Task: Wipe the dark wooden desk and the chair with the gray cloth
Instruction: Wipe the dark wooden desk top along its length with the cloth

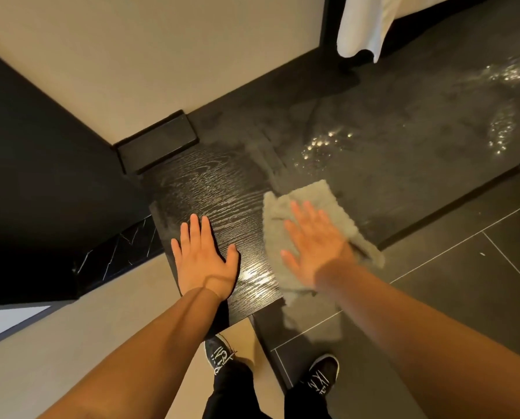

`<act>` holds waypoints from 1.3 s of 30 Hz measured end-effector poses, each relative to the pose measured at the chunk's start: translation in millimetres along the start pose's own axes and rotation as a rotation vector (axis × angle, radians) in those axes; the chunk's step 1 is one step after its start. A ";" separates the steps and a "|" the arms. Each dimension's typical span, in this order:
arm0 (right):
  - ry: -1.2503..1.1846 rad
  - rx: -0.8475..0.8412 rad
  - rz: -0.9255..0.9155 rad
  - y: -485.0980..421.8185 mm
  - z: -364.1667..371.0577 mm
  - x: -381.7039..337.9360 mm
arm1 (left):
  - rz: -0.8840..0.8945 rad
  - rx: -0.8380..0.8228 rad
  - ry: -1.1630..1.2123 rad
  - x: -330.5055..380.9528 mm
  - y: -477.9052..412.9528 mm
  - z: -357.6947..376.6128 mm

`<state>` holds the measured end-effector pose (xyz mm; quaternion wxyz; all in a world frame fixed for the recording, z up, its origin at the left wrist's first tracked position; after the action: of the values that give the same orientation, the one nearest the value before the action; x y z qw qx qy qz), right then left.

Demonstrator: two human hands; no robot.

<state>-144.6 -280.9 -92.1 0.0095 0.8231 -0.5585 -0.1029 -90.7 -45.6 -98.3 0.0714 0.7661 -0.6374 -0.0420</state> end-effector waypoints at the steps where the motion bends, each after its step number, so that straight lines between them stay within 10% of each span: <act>1: 0.001 -0.078 -0.041 -3.4 0.5 -11.7 | -0.003 0.002 0.003 0.3 -0.2 -0.4; 5: -0.059 0.001 -0.230 -4.3 -7.5 11.3 | 0.001 0.006 0.018 1.4 0.0 -2.1; 8: -0.024 0.223 -0.048 6.6 -20.6 77.0 | -0.001 0.003 0.033 1.2 1.4 -2.2; 12: 0.023 0.052 0.198 8.2 -24.9 88.2 | -0.002 -0.002 0.032 2.4 0.2 -2.4; 20: -0.053 0.136 -0.269 -10.1 -17.6 -11.7 | -0.010 -0.029 0.059 1.6 2.7 -6.7; 28: 0.061 -0.022 0.100 -6.9 -34.2 88.0 | -0.018 -0.043 0.045 1.6 2.2 -4.6; 33: 0.016 -0.182 -0.234 -29.1 -18.5 -11.8 | -0.027 -0.055 0.033 2.3 1.4 -5.5; 39: -0.006 -0.173 -0.156 -39.2 -34.4 43.8 | -0.025 -0.066 0.057 1.7 1.9 -6.7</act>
<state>-86.9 -309.9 -70.5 0.0709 0.8597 -0.4819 -0.1537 -91.1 -47.2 -91.4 0.1145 0.7719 -0.6239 -0.0420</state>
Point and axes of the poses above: each hand's wrist, its own y-axis away from the middle knuckle, its own z-axis out of the palm, x = y × z, the point moved 6 cm from there along -y, towards the middle knuckle, and after that the axes turned 14 degrees about -z, right-handed, at the moved point
